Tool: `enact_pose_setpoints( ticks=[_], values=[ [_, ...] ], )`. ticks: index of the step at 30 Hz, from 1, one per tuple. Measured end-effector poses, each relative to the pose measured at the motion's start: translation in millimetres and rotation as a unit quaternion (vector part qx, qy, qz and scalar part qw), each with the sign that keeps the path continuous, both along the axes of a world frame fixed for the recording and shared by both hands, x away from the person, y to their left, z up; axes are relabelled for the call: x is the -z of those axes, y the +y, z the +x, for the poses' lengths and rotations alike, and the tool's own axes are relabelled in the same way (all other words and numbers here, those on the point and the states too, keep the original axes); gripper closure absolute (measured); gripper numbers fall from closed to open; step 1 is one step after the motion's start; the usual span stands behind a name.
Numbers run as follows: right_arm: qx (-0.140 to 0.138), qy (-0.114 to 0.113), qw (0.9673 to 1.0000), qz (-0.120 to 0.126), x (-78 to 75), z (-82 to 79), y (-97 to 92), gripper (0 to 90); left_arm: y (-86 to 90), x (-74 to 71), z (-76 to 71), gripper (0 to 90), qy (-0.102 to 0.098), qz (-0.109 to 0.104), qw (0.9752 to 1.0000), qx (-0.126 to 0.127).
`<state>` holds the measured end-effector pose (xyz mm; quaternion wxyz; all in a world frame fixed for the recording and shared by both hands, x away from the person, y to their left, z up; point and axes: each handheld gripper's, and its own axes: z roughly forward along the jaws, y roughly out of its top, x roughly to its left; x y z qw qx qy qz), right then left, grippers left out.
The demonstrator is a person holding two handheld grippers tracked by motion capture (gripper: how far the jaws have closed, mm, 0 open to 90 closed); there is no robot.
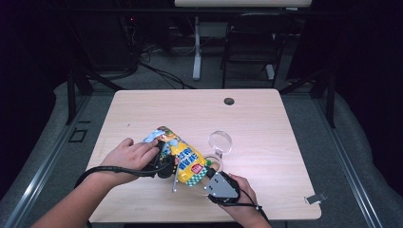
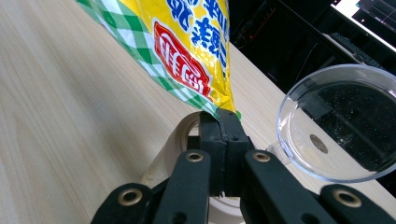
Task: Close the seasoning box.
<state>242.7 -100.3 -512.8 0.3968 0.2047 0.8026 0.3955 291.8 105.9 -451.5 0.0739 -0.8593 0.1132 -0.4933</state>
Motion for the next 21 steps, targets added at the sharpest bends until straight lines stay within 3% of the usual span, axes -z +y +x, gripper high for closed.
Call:
enact_pose_setpoints(
  ticks=[9, 10, 21],
  values=[
    [0.006, -0.005, 0.9999, 0.01, -4.4, 0.0, -2.1, 90.0, 4.1, 5.5, 0.6, 86.5, 0.011, -0.036, 0.9992, -0.015],
    [0.006, -0.005, 0.9999, 0.01, -4.8, 0.0, -2.2, 90.0, 4.5, 5.8, 0.6, 86.5, 0.013, -0.032, 0.9993, -0.017],
    [0.007, -0.018, 0.9998, -0.007, -8.5, -0.8, -0.2, 90.0, 10.6, 14.4, -0.5, 86.6, 0.026, -0.071, 0.9968, -0.028]
  ],
)
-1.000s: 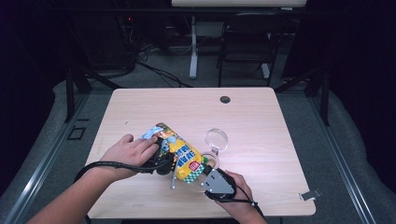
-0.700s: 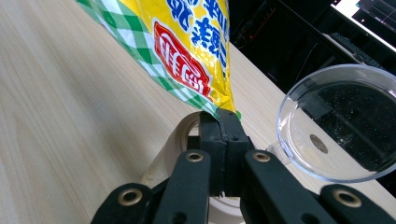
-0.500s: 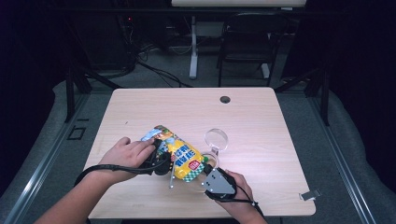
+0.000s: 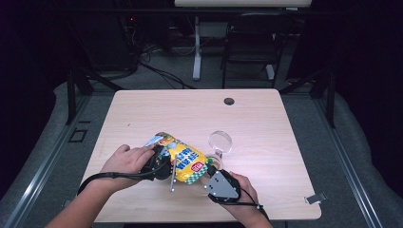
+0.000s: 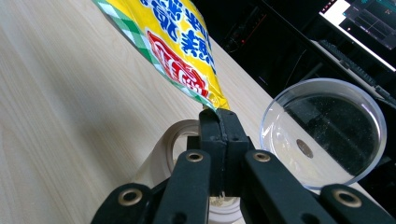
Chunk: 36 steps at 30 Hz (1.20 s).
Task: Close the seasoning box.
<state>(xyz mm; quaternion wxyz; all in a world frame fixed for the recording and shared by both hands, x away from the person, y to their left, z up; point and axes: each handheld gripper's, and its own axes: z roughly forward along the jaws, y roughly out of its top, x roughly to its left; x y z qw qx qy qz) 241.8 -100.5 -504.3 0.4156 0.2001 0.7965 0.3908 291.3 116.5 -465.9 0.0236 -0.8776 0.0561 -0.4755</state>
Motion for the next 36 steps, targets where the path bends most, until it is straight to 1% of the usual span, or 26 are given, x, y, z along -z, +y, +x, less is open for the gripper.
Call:
enact_pose_setpoints(
  ticks=[2, 5, 7, 8, 9, 12, 13, 15, 16, 17, 18, 19, 21, 22, 23, 25, 26, 27, 30, 32, 33, 36],
  values=[
    [0.0, -0.004, 1.0, -0.005, -1.2, -0.4, 0.2, 90.0, 0.1, -0.2, -0.2, 86.6, 0.002, -0.002, 1.0, -0.001],
    [0.0, -0.009, 0.9999, -0.011, -2.6, -0.7, 0.5, 90.0, 0.9, 0.1, 0.2, 86.6, -0.001, -0.008, 1.0, -0.001],
    [-0.003, -0.005, 0.9998, -0.018, -4.2, 0.3, 1.0, 90.0, 2.2, 3.5, 0.7, 86.5, -0.001, -0.026, 0.9997, 0.0],
    [-0.004, -0.004, 0.9997, -0.022, -4.4, 0.6, 1.1, 90.0, 2.2, 3.0, 0.8, 86.5, 0.002, -0.016, 0.9999, -0.001],
    [-0.006, -0.003, 0.9997, -0.025, -4.4, 1.0, 1.2, 90.0, 2.8, 5.5, 0.7, 86.5, 0.003, -0.023, 0.9997, -0.004],
    [-0.011, 0.002, 0.9991, -0.042, -5.0, 1.7, 2.0, 90.0, 3.3, 8.5, 0.6, 86.5, -0.001, -0.029, 0.9996, -0.001],
    [-0.011, 0.003, 0.9987, -0.049, -6.1, 1.7, 1.8, 90.0, 4.2, 10.4, 0.2, 86.5, 0.006, -0.04, 0.9992, -0.007],
    [-0.015, 0.002, 0.9984, -0.054, -7.2, 1.6, 1.5, 90.0, 4.5, 12.5, -0.1, 86.5, 0.008, -0.05, 0.9987, -0.006],
    [-0.015, 0.0, 0.9979, -0.063, -8.9, 1.4, 1.2, 90.0, 4.5, 12.8, 0.1, 86.5, 0.009, -0.051, 0.9986, -0.006],
    [-0.014, 0.002, 0.9976, -0.068, -10.0, 1.3, 1.0, 90.0, 4.7, 13.4, 0.3, 86.4, 0.01, -0.055, 0.9984, -0.006],
    [-0.017, 0.003, 0.9975, -0.069, -11.1, 2.0, 1.1, 90.0, 5.2, 14.2, 0.3, 86.4, 0.011, -0.064, 0.9978, -0.008],
    [-0.018, 0.003, 0.997, -0.075, -12.9, 2.4, 1.0, 90.0, 5.7, 15.5, 0.1, 86.4, 0.008, -0.076, 0.9971, -0.008],
    [-0.02, 0.003, 0.9964, -0.082, -15.0, 2.7, 1.4, 90.0, 6.5, 16.0, -0.2, 86.4, 0.014, -0.083, 0.9964, -0.011],
    [-0.021, 0.001, 0.9963, -0.084, -15.9, 2.9, 1.7, 90.0, 6.6, 15.5, -0.4, 86.4, 0.013, -0.084, 0.9963, -0.012],
    [-0.023, 0.0, 0.9954, -0.093, -17.8, 3.0, 1.6, 90.0, 7.4, 17.2, -0.1, 86.4, 0.012, -0.095, 0.9953, -0.011],
    [-0.026, -0.001, 0.9944, -0.103, -19.9, 3.0, 2.5, 90.0, 8.0, 19.0, -0.4, 86.4, 0.015, -0.103, 0.9945, -0.012],
    [-0.027, -0.001, 0.9934, -0.111, -21.6, 3.1, 2.5, 90.0, 8.7, 20.3, 0.0, 86.4, 0.018, -0.11, 0.9937, -0.012],
    [-0.028, -0.002, 0.9929, -0.115, -22.7, 2.9, 2.8, 90.0, 9.1, 21.1, -0.4, 86.4, 0.021, -0.114, 0.9932, -0.015],
    [-0.032, -0.006, 0.9912, -0.128, -24.8, 2.9, 4.0, 90.0, 9.8, 22.6, -1.0, 86.4, 0.021, -0.122, 0.9922, -0.016],
    [-0.035, -0.01, 0.9909, -0.129, -26.2, 3.2, 4.7, 90.0, 10.4, 22.8, -0.7, 86.3, 0.023, -0.132, 0.9908, -0.018],
    [-0.034, -0.011, 0.9899, -0.137, -28.4, 3.2, 4.7, 90.0, 10.5, 22.6, -0.9, 86.3, 0.025, -0.135, 0.9903, -0.02],
    [-0.036, -0.015, 0.9893, -0.141, -32.0, 3.7, 5.2, 90.0, 11.2, 22.8, -1.3, 86.3, 0.025, -0.147, 0.9886, -0.023]
  ],
)
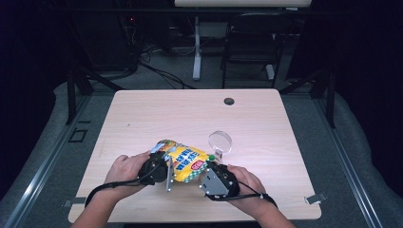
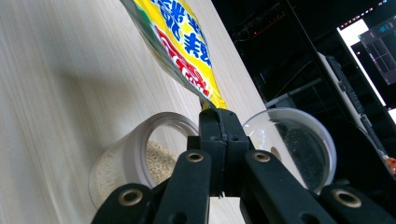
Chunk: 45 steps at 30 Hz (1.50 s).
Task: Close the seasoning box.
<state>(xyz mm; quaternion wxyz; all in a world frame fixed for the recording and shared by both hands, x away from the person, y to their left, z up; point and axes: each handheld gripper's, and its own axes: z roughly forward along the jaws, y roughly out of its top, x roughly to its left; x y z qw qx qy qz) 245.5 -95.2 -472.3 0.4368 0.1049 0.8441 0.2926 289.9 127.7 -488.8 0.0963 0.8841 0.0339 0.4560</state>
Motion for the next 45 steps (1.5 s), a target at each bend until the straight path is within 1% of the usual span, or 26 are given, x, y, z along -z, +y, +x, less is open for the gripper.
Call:
enact_pose_setpoints(
  ticks=[1, 4, 6, 7, 11, 12, 13, 14, 16, 17, 18, 20, 21, 22, 23, 26, 28, 31, 32, 33, 35, 36, 38, 39, 45],
  values=[
    [-0.001, -0.001, 1.0, 0.002, -0.7, 0.2, 0.2, 90.0, 0.4, -0.1, 0.2, 86.3, 0.005, -0.004, 1.0, 0.001],
    [-0.004, -0.001, 0.9999, -0.01, -4.0, -0.1, 0.5, 90.0, 1.2, 1.5, -0.2, 86.3, 0.006, -0.015, 0.9999, -0.001],
    [-0.005, -0.001, 0.9999, -0.01, -4.7, 0.1, 1.0, 90.0, 1.3, 2.8, -0.9, 86.3, 0.006, -0.022, 0.9997, -0.002],
    [-0.003, -0.001, 0.9997, -0.024, -6.9, -0.4, 0.7, 90.0, 1.5, 3.3, -1.0, 86.3, 0.006, -0.025, 0.9997, -0.002],
    [-0.01, 0.006, 0.9996, -0.027, -9.3, -0.3, 1.5, 90.0, 3.0, 6.5, -1.4, 86.3, 0.015, -0.04, 0.9991, -0.001],
    [-0.01, 0.004, 0.9995, -0.03, -9.7, -0.5, 1.9, 90.0, 3.2, 7.1, -1.3, 86.3, 0.016, -0.042, 0.999, 0.0],
    [-0.011, 0.005, 0.9994, -0.031, -9.9, -0.5, 1.9, 90.0, 4.0, 5.3, -1.1, 86.3, 0.022, -0.029, 0.9993, -0.002],
    [-0.01, 0.004, 0.9993, -0.036, -10.7, -0.7, 1.9, 90.0, 4.3, 5.2, -0.9, 86.3, 0.025, -0.031, 0.9992, -0.002],
    [-0.011, 0.004, 0.9993, -0.035, -11.4, -0.5, 2.4, 90.0, 4.8, 5.7, -0.9, 86.3, 0.024, -0.037, 0.999, -0.002],
    [-0.012, 0.002, 0.9995, -0.031, -11.4, -0.3, 2.9, 90.0, 4.8, 5.7, -0.9, 86.3, 0.024, -0.037, 0.999, -0.002],
    [-0.012, 0.003, 0.9993, -0.035, -13.1, -0.6, 3.3, 90.0, 5.7, 6.4, -0.7, 86.3, 0.029, -0.047, 0.9985, -0.001],
    [-0.013, 0.0, 0.9992, -0.039, -14.6, -0.6, 4.0, 90.0, 6.7, 6.8, -0.6, 86.3, 0.034, -0.054, 0.9979, -0.001],
    [-0.014, -0.002, 0.9993, -0.036, -14.5, -0.8, 4.4, 90.0, 7.3, 6.7, -0.7, 86.2, 0.038, -0.057, 0.9976, -0.002],
    [-0.014, -0.003, 0.999, -0.042, -15.8, -1.1, 4.6, 90.0, 8.1, 6.9, -0.5, 86.2, 0.041, -0.063, 0.9972, -0.002],
    [-0.016, -0.003, 0.9989, -0.043, -16.5, -1.1, 4.8, 90.0, 8.4, 6.8, -0.6, 86.2, 0.044, -0.065, 0.9969, -0.002],
    [-0.018, -0.005, 0.9989, -0.042, -16.5, -0.6, 5.7, 90.0, 8.5, 6.9, -0.7, 86.1, 0.043, -0.066, 0.9969, -0.003],
    [-0.017, -0.005, 0.9987, -0.048, -18.1, 0.0, 6.1, 90.0, 9.0, 7.5, -0.2, 86.1, 0.043, -0.072, 0.9965, -0.004],
    [-0.019, -0.01, 0.9987, -0.046, -18.5, 0.6, 7.0, 90.0, 9.8, 7.1, 0.2, 86.0, 0.044, -0.073, 0.9963, -0.004],
    [-0.019, -0.011, 0.9985, -0.05, -20.1, 0.9, 7.6, 90.0, 10.6, 7.3, 0.5, 86.0, 0.045, -0.078, 0.9959, -0.006],
    [-0.02, -0.013, 0.9985, -0.05, -20.4, 1.0, 8.0, 90.0, 10.6, 7.3, 0.5, 85.9, 0.045, -0.078, 0.9959, -0.006],
    [-0.02, -0.015, 0.9986, -0.047, -20.3, 1.1, 8.9, 90.0, 11.3, 8.2, 0.6, 85.7, 0.047, -0.085, 0.9953, -0.007],
    [-0.02, -0.015, 0.9982, -0.053, -21.6, 1.1, 9.3, 90.0, 11.3, 8.4, 0.6, 85.6, 0.048, -0.086, 0.9951, -0.007],
    [-0.02, -0.017, 0.9984, -0.05, -22.2, 1.5, 10.3, 90.0, 11.3, 8.8, 0.6, 85.6, 0.05, -0.087, 0.9949, -0.008],
    [-0.021, -0.018, 0.9985, -0.048, -22.1, 1.9, 10.6, 90.0, 11.6, 9.3, 0.8, 85.5, 0.053, -0.091, 0.9944, -0.009],
    [-0.022, -0.019, 0.9985, -0.046, -24.2, 2.2, 10.8, 90.0, 12.1, 9.0, 1.2, 85.3, 0.059, -0.101, 0.9931, -0.01]
  ],
)
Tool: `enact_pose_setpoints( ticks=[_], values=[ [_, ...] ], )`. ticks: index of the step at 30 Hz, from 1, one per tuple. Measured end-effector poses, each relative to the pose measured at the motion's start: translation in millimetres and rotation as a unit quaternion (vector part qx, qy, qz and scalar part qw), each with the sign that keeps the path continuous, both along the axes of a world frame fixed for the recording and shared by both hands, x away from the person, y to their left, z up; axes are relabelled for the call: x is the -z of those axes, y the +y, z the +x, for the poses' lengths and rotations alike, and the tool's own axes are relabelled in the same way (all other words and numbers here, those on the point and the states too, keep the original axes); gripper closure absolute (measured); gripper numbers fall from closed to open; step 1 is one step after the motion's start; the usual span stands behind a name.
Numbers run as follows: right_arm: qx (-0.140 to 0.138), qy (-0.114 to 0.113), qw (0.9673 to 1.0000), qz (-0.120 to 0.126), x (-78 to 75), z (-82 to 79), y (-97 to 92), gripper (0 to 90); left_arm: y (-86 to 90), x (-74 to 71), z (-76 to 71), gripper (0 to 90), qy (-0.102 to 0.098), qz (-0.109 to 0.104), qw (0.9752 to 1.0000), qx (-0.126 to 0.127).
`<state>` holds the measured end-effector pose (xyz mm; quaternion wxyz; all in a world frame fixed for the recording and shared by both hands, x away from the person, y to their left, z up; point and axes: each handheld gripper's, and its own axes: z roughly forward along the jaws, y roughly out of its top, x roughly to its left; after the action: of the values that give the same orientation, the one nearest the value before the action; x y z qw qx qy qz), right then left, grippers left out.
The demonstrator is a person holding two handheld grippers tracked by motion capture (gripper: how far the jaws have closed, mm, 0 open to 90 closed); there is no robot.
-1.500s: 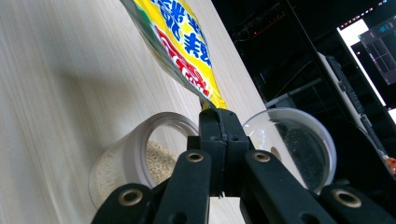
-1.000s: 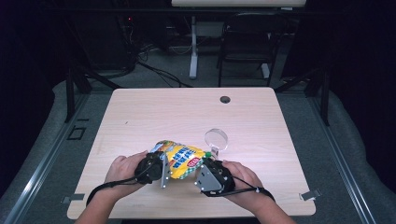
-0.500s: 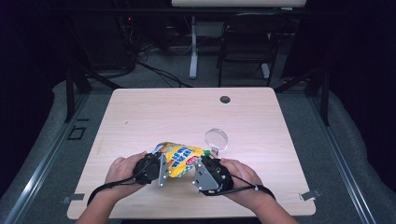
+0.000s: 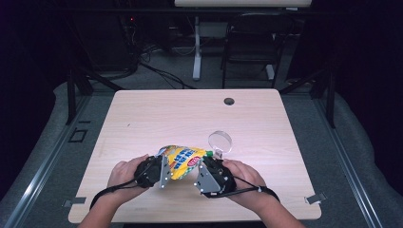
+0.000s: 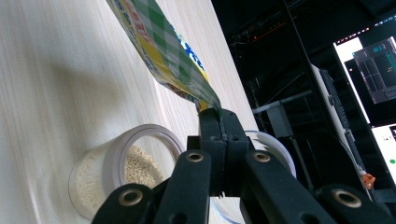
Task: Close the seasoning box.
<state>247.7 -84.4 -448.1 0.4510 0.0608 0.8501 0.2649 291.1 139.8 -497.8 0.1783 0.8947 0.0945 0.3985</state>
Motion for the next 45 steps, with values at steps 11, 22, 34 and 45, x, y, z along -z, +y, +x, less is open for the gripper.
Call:
enact_pose_setpoints(
  ticks=[11, 22, 34, 45],
  values=[
    [-0.002, -0.007, 0.9999, -0.012, -1.4, -0.3, 2.4, 90.0, 1.1, 3.1, 1.3, 83.5, 0.01, -0.01, 0.9999, -0.002],
    [-0.005, -0.008, 0.9999, -0.006, -0.3, -0.1, 3.5, 90.0, 0.8, 6.3, 3.9, 82.4, 0.025, -0.019, 0.9995, -0.004],
    [-0.004, -0.008, 0.9999, -0.014, 0.7, 2.0, 6.9, 90.0, 0.2, 12.7, 7.9, 83.7, 0.043, -0.028, 0.9986, -0.01],
    [-0.001, 0.004, 1.0, -0.001, -0.9, 12.1, 14.6, 90.0, 9.5, 20.0, 18.5, 86.4, 0.103, -0.081, 0.9912, -0.014]
  ],
)
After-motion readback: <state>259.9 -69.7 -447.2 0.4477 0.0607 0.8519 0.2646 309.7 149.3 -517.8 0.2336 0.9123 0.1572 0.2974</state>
